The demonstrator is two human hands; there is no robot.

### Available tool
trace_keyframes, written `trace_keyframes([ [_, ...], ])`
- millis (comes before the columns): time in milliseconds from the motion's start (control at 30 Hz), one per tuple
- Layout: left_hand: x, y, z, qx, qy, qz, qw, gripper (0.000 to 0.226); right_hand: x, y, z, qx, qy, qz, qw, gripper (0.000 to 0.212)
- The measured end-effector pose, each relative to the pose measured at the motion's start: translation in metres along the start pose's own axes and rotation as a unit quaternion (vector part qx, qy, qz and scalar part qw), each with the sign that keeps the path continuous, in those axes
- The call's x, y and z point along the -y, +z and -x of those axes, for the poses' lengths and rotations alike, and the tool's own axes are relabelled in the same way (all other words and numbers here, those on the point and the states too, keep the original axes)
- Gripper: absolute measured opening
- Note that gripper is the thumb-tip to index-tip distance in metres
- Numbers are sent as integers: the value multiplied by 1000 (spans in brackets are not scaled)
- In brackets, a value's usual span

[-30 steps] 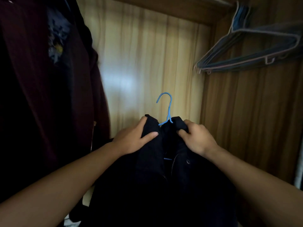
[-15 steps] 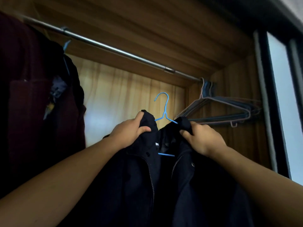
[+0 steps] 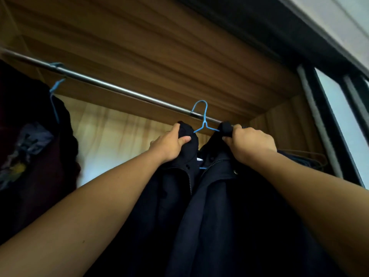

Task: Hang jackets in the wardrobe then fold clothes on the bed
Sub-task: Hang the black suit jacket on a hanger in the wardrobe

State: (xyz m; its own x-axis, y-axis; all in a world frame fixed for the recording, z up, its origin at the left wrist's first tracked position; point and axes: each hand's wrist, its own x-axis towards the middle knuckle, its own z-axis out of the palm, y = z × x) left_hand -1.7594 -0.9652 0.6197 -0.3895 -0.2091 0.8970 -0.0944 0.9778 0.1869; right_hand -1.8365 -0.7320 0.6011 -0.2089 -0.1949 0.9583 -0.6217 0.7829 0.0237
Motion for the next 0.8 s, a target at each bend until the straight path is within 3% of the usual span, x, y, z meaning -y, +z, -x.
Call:
trace_keyframes([
  [233, -11, 26, -51, -19, -17, 19, 999, 70, -20, 15, -39, -10, 3, 5, 1000, 43],
  [467, -1, 56, -67, -10, -58, 108, 992, 76, -18, 24, -57, 55, 14, 16, 998, 41],
  [600, 0, 73, -51, 17, -70, 150, 986, 68, -15, 36, -52, 95, -3, 35, 995, 37],
  [800, -6, 92, -18, -15, -105, 142, 984, 54, -28, 53, -19, 54, -32, 64, 996, 31],
])
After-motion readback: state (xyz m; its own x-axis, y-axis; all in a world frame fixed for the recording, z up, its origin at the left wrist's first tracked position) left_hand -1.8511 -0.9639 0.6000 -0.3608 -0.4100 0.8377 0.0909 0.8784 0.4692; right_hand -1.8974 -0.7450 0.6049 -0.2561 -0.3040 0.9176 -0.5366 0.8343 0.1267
